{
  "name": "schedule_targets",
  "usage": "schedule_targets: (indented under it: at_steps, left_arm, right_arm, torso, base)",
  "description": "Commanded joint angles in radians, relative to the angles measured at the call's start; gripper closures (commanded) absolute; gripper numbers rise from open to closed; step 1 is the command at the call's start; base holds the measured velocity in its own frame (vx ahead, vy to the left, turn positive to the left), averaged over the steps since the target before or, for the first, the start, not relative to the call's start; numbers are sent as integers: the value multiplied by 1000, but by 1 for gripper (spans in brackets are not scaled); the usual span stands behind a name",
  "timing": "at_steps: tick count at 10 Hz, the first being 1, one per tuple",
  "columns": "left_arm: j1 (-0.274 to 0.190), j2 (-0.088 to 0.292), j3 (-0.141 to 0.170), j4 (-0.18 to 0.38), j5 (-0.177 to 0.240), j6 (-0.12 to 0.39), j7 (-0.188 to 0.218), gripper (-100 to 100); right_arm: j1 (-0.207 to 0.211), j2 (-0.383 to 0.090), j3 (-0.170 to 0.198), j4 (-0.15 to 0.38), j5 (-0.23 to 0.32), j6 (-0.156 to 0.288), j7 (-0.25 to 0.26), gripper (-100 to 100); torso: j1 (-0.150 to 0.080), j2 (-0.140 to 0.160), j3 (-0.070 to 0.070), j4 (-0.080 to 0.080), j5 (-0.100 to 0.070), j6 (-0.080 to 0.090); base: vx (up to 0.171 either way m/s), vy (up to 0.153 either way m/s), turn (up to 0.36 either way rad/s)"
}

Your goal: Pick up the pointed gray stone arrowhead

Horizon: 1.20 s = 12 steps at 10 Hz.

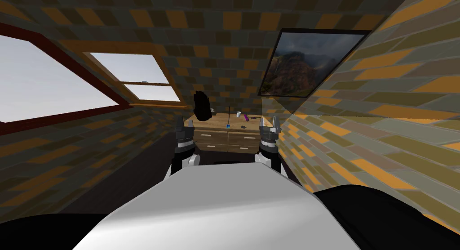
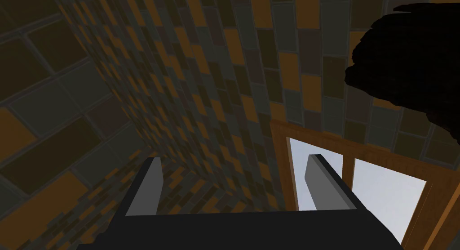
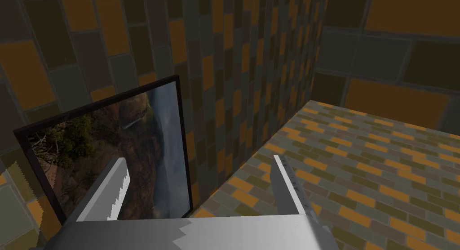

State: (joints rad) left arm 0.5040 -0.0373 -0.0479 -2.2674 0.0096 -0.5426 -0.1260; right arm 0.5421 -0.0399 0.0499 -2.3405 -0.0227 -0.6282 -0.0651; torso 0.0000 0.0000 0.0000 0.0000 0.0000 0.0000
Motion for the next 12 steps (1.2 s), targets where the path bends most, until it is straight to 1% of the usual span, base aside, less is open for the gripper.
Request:
schedule_targets:
  at_steps: [1,3,6,7,9,10,11,12]
  left_arm:
    - [0,0,0,0,0,0,0,0]
    - [0,0,0,0,0,0,0,0]
    - [0,0,0,0,0,0,0,0]
    - [0,0,0,0,0,0,0,0]
    - [0,0,0,0,0,0,0,0]
    - [0,0,0,0,0,0,0,0]
    - [0,0,0,0,0,0,0,0]
    - [0,0,0,0,0,0,0,0]
  right_arm:
    - [3,-30,5,12,13,1,2,-100]
    - [12,-82,17,37,44,3,7,-100]
    - [31,-168,47,95,115,9,20,-100]
    - [31,-180,47,95,115,9,20,-100]
    - [47,-248,73,144,175,13,30,-100]
    - [47,-256,73,144,175,13,30,-100]
    - [56,-294,88,171,207,15,36,-100]
    - [64,-320,103,198,241,16,42,-100]
  torso:
    - [0,0,0,0,0,0]
    - [-1,2,1,0,0,0]
    - [-1,4,2,1,0,0]
    - [-1,5,3,1,0,0]
    - [-2,3,2,1,0,0]
    - [-2,4,2,1,0,0]
    - [-2,4,2,1,0,0]
    - [-2,4,2,1,0,0]
  base:
    - [-14,1,41]
    - [-42,-8,66]
    - [-63,-10,100]
    - [-51,-12,21]
    - [-51,-17,99]
    - [-55,-14,49]
    - [-57,-13,87]
    - [-69,-16,132]
